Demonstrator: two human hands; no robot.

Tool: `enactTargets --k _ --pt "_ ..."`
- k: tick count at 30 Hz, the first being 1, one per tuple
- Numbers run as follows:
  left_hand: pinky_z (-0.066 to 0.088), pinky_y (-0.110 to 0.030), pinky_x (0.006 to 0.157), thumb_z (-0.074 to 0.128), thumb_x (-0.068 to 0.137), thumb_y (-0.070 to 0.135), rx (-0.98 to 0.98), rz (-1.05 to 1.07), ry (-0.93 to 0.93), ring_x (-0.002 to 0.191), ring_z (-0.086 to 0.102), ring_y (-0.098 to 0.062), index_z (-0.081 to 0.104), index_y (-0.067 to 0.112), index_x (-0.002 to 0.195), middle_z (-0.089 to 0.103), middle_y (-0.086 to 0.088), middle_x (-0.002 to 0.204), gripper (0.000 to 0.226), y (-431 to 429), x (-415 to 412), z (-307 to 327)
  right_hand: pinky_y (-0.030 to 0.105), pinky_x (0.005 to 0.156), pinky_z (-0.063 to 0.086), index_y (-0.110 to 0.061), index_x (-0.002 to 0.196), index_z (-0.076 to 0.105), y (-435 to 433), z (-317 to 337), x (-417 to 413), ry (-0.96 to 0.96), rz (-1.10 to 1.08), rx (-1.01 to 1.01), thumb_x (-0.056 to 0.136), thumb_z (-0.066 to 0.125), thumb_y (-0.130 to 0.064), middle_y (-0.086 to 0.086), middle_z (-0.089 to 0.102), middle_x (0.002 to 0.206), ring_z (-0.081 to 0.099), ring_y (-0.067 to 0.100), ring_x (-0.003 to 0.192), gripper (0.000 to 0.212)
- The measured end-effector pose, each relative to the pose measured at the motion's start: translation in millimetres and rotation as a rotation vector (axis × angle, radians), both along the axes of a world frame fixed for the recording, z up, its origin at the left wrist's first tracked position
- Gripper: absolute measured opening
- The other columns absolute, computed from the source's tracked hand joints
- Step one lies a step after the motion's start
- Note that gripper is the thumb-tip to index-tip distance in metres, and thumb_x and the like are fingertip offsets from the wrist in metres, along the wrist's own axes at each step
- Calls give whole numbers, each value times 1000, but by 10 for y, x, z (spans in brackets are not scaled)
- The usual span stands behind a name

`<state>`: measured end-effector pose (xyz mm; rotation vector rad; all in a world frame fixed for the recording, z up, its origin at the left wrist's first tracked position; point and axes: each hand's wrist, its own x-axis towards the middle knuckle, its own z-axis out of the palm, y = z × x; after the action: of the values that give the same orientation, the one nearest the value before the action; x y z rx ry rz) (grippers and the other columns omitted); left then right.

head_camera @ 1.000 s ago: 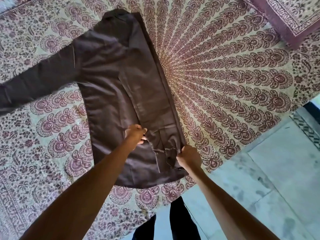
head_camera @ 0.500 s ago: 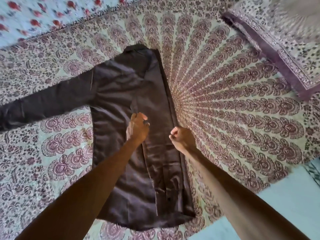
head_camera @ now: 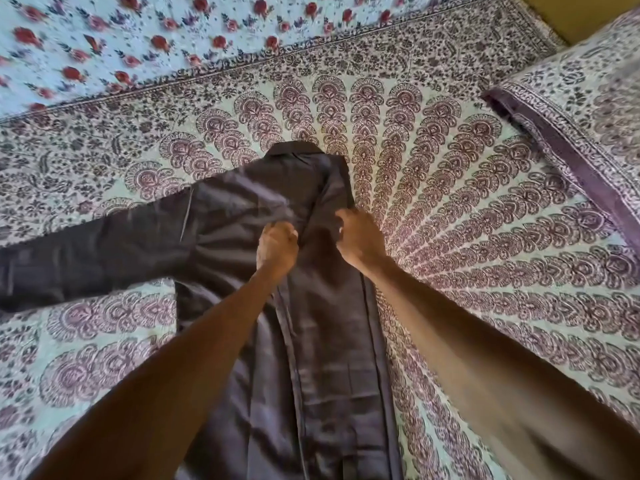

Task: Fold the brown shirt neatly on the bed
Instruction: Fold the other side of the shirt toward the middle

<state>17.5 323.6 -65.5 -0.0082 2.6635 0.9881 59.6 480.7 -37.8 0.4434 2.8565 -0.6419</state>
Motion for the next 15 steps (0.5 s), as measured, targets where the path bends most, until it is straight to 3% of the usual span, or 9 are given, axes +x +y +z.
enactTargets --k 3,6,11,15 --pt "48 -32 85 58 91 24 36 -25 -51 105 63 -30 69 11 108 69 -14 109 24 93 -191 -98 50 103 40 -23 141 41 62 -109 -353 -17 113 155 87 57 -16 9 30 152 33 35 134 56" --pt "47 -30 76 61 88 36 5 -37 -92 99 65 -26 70 18 101 72 -7 101 24 193 -323 -169 54 110 29 -19 150 26 98 -286 -602 -72 174 248 97 45 -28 4 8 162 14 34 146 57" --pt "51 -36 82 61 87 37 -82 -38 -63 98 65 -29 69 24 91 71 -5 97 17 276 -397 -260 59 114 16 -21 155 1 224 -606 -766 -245 70 261 102 24 -40 -2 -5 163 -2 34 149 60" --pt "50 -41 81 60 89 31 -70 -87 125 95 61 -30 63 19 86 64 -5 97 13 265 -368 -331 61 115 11 -20 155 -1 163 -653 -765 -193 40 333 99 33 -40 0 -4 163 -4 35 149 68"
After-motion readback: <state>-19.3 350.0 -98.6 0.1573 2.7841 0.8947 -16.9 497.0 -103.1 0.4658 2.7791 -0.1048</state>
